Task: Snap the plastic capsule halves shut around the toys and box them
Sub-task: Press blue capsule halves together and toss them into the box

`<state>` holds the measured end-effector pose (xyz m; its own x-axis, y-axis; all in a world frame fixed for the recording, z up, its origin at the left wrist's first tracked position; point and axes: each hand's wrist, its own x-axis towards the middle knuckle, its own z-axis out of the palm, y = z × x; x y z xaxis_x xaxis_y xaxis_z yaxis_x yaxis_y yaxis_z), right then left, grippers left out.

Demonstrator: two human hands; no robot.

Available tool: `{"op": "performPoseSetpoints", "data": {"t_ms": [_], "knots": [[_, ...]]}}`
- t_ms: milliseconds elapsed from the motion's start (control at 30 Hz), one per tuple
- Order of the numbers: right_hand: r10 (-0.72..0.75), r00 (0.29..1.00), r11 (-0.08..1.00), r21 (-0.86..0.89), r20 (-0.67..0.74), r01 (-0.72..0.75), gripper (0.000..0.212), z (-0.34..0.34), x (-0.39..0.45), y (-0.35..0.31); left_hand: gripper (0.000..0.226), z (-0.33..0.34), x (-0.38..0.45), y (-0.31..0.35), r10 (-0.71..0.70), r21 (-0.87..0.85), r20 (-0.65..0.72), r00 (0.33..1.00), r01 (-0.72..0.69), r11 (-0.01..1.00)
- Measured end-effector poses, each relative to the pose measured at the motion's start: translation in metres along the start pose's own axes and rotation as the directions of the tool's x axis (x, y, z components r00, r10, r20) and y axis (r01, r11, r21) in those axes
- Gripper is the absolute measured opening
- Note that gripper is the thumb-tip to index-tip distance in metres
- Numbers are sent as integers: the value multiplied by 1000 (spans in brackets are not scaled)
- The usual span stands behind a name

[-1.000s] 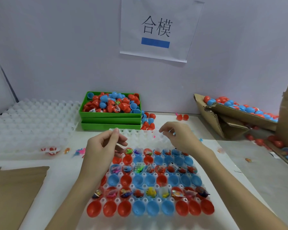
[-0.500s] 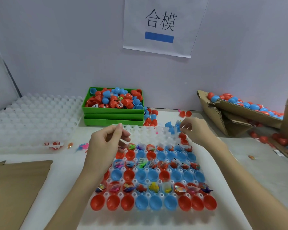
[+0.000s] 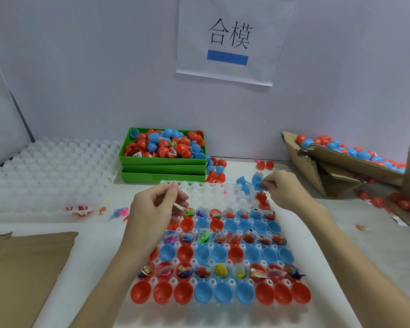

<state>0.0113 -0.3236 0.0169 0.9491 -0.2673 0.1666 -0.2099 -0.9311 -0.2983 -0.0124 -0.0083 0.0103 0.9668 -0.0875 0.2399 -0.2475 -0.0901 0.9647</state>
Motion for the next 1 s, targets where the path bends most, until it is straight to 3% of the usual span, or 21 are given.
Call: {"op": "performPoseSetpoints", "data": {"t_ms": [167,267,333,467,567,667,767,900,1000], "knots": [[-67,991,996,59,-120,74,27,-17,-16,-10,31,1,0,0,11,36,4,1000,-12,999],[-143,977,974,152,-155,167,25,-24,-36,-31,14,2,-2,0,68,95,25,997,-70,993],[-218,966,946,215,-138,244,24,-25,-55,-50,8,4,-4,1,90,120,47,995,-95,988],[-402,915,858,336,-35,389,24,-19,-96,-86,22,9,-5,1,102,134,168,980,-125,983],[-474,880,818,363,-16,447,24,-10,-107,-101,17,11,-6,0,73,130,230,970,-105,986],[-443,893,785,446,-81,430,24,-3,-111,-103,6,9,-4,-3,61,113,155,986,-79,990],[-392,909,676,625,-142,390,19,7,-119,-105,3,5,-1,-2,22,5,91,996,-22,1000],[-294,933,619,703,-208,352,26,15,-123,-114,3,8,-4,2,-52,-105,115,992,64,992],[-166,967,474,844,-195,251,30,13,-123,-115,8,7,-5,4,-98,-258,184,978,144,955]]}}
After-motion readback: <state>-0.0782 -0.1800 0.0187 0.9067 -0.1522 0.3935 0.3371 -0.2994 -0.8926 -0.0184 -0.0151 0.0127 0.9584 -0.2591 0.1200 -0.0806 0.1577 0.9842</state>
